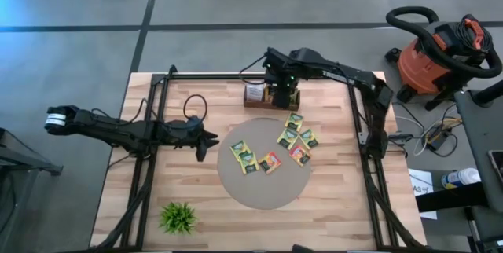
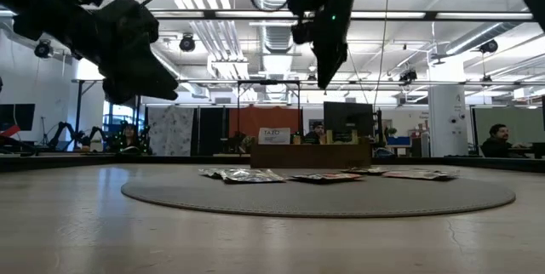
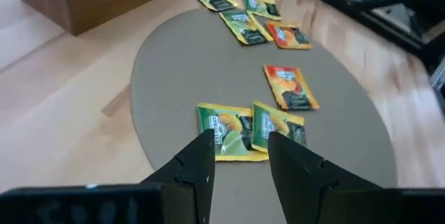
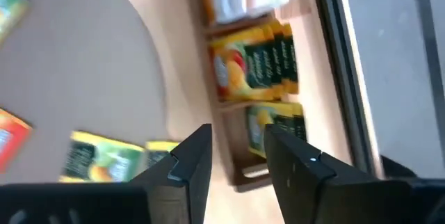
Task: Pick & Place Tea
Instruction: Put the yellow tea bag into the right section of the wooden organizer
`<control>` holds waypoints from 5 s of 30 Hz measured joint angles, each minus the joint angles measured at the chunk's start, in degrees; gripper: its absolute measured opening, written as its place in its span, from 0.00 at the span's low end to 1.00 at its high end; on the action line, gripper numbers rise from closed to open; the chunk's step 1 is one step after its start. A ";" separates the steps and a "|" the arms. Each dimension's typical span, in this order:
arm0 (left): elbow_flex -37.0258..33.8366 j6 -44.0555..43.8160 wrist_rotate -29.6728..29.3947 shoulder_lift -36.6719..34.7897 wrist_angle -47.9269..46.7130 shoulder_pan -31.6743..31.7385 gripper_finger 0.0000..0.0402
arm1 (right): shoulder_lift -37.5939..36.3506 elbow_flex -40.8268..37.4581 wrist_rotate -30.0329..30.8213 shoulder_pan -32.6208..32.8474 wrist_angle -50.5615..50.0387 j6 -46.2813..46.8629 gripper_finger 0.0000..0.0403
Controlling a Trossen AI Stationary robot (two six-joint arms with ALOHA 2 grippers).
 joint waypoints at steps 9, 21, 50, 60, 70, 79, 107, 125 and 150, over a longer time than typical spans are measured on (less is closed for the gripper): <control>3.87 12.52 7.23 7.21 3.34 -0.12 0.32 | -8.91 -14.80 -7.73 11.14 10.73 21.88 0.34; 11.60 29.88 16.38 22.93 3.48 -0.32 0.32 | -9.81 -34.52 -10.78 25.66 42.69 67.12 0.34; 25.46 35.10 19.53 48.32 -1.96 -0.10 0.32 | -2.05 -46.53 -8.27 32.89 68.56 93.24 0.51; 25.23 25.05 19.62 48.62 1.95 -0.12 0.32 | -1.44 -46.71 -6.94 32.45 68.72 93.26 0.50; 25.19 17.61 19.25 48.65 6.47 -0.15 0.32 | -1.44 -46.89 -7.10 32.34 68.71 93.11 0.39; 23.77 15.05 20.95 49.09 6.45 -1.22 0.32 | -1.44 -46.95 -8.99 33.40 67.83 96.05 0.36; 24.15 3.77 19.83 53.68 14.61 -2.63 0.32 | 0.77 -46.95 -13.19 34.12 69.18 94.39 0.20; 24.45 0.91 13.98 50.59 14.89 -5.36 0.32 | -14.02 -46.97 -4.98 30.99 50.06 82.12 0.02; 24.19 -1.73 13.66 52.95 15.76 -5.41 0.32 | -4.54 -49.38 -7.81 35.16 64.70 93.29 0.49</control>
